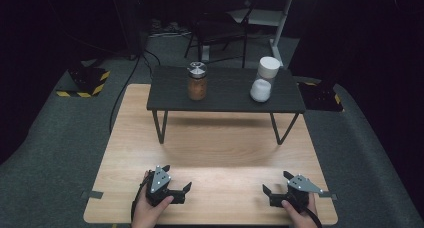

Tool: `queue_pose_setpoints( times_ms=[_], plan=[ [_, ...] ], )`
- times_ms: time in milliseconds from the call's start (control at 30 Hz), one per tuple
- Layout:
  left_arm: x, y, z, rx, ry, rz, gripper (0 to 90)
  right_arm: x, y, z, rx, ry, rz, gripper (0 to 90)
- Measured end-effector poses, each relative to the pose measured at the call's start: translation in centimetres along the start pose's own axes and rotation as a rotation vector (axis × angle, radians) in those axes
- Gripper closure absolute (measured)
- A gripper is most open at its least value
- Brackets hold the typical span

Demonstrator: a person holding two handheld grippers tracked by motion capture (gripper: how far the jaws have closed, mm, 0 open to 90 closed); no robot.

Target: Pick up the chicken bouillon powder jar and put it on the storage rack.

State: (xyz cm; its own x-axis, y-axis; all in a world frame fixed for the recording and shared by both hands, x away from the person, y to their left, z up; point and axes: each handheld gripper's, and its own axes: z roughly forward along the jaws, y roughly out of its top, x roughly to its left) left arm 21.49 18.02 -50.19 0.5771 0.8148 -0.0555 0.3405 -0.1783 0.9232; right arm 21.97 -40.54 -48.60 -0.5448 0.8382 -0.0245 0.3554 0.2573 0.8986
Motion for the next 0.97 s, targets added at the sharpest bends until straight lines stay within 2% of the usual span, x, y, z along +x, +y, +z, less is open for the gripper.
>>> queue_pose_setpoints(
  times_ms=[200, 500, 733, 967],
  plan=[
    [-0.11, 0.17, 0.1, 0.009, -0.009, 0.024, 0.5, 0.11, 0.06, 0.03, 0.003, -0.006, -0.002, 0.3],
    [0.17, 0.34, 0.28, 0.018, -0.023, 0.013, 0.5, 0.3, 0.14, 0.05, 0.008, -0.008, -0.016, 0.3],
    [0.15, 0.44, 0.31, 0.026, -0.028, 0.028, 0.5, 0.31, 0.23, 0.12, 0.018, -0.002, -0.024, 0.3],
    [0.33, 0.64, 0.45, 0.037, -0.037, 0.024, 0.5, 0.14, 0.44, 0.32, 0.027, 0.013, -0.034, 0.3]
  ],
)
